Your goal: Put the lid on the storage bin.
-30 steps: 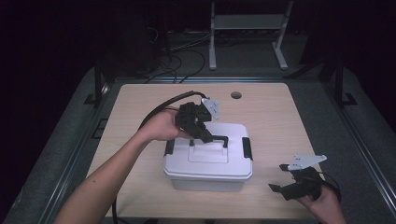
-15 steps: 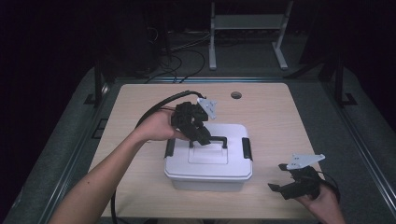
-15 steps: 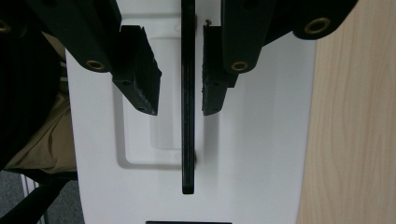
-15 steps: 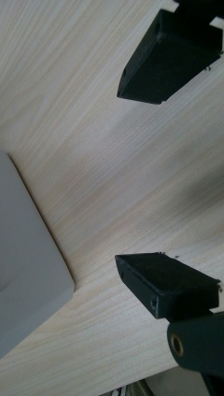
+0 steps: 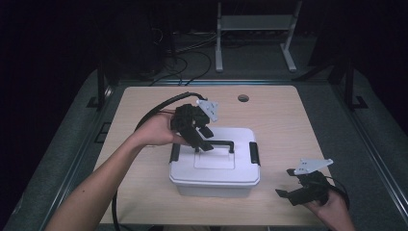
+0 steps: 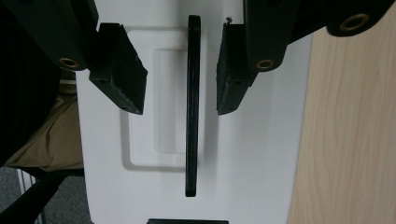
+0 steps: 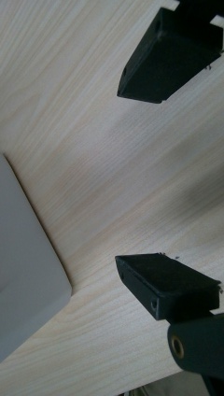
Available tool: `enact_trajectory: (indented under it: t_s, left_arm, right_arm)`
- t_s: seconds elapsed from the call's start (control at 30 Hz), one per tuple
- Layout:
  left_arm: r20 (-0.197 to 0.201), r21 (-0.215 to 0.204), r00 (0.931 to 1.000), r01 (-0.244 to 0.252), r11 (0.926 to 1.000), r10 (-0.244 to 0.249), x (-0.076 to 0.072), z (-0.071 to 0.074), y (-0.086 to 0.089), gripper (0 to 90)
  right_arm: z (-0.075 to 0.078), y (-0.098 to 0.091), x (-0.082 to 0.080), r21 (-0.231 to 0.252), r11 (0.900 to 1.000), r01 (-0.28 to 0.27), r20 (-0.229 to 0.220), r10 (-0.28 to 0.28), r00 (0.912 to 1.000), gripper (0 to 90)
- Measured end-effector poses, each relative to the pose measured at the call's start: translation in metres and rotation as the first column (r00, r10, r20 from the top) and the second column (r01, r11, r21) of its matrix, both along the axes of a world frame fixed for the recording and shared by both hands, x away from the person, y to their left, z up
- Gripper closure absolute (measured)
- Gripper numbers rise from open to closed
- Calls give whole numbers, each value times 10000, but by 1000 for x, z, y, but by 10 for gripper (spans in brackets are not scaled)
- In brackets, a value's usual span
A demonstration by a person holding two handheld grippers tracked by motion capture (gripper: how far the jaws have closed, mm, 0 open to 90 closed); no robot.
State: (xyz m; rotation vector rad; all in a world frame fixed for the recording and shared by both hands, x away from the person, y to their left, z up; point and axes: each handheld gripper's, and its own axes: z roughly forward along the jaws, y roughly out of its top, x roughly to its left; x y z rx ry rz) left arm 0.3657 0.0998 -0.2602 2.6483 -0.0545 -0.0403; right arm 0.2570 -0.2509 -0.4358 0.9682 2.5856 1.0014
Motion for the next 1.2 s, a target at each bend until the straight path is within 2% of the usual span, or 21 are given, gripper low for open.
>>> enact_trajectory:
  t_s: [0.23,0.53,0.67,0.83,1.03,1.2]
  left_arm:
    - [-11,-51,10000,37,10000,-37,0,1,3,489]
    - [82,-205,9997,-222,9995,224,0,5,13,454]
    - [28,-409,9991,-430,9982,431,-1,2,20,435]
    - [74,-290,9984,-551,9981,553,-1,-2,26,418]
    - [210,-512,9976,-644,9966,656,-4,3,31,394]
    - [105,-672,9970,-757,9949,766,-4,0,41,387]
  right_arm:
    - [0,-1,0,10,10000,65,26,-65,10000,153]
    - [2,-2,-2,-22,9999,136,89,-136,9999,153]
    - [1,0,-1,-69,9999,99,55,-99,9999,153]
    - [1,2,0,-97,9999,59,45,-58,10000,153]
    - [2,1,-1,-65,9999,100,42,-99,9999,153]
    - [2,1,-1,-55,9999,108,60,-107,9999,153]
